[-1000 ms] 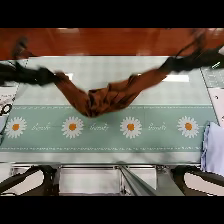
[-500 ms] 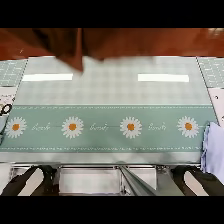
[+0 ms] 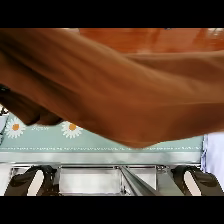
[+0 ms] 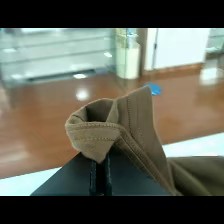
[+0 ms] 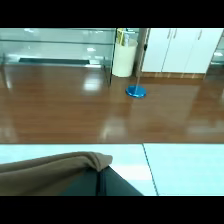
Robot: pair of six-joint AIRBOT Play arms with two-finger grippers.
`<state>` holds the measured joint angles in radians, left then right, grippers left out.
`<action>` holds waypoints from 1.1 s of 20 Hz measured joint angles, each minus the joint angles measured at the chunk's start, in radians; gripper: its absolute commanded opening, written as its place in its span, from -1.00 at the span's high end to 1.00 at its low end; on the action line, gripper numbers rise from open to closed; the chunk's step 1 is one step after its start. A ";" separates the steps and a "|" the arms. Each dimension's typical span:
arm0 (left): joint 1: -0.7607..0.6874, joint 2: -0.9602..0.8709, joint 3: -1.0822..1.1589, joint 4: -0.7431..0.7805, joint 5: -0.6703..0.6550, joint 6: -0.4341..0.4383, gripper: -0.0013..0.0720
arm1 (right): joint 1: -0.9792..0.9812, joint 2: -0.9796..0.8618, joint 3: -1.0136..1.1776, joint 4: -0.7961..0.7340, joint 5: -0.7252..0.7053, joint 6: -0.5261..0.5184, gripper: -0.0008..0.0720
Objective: Fold the shirts.
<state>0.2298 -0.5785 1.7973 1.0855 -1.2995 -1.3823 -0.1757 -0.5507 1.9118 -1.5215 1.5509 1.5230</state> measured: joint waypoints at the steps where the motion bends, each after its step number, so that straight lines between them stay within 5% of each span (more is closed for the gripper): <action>1: -0.021 0.029 -0.009 0.054 -0.011 -0.026 0.90 | 0.000 0.019 -0.028 -0.007 0.018 0.008 0.91; 6: -0.064 0.122 -0.197 0.184 -0.092 -0.108 0.90 | 0.000 0.068 -0.240 -0.007 0.047 0.027 0.91; 10: -0.072 0.133 -0.553 0.129 -0.067 -0.102 0.90 | 0.000 0.020 -0.490 0.001 -0.051 0.027 0.91; 16: -0.074 -0.044 -1.118 -0.106 0.330 0.068 0.90 | 0.000 -0.343 -0.693 0.122 -0.306 -0.043 0.91; 22: -0.074 -0.433 -1.081 -0.183 0.652 0.147 0.90 | 0.000 -0.783 -0.581 0.345 -0.483 -0.094 0.90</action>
<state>0.1558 -1.0111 0.7166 0.9024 -0.6476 -1.2350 -0.1757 -1.3338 1.3304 -1.1763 1.0676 1.4292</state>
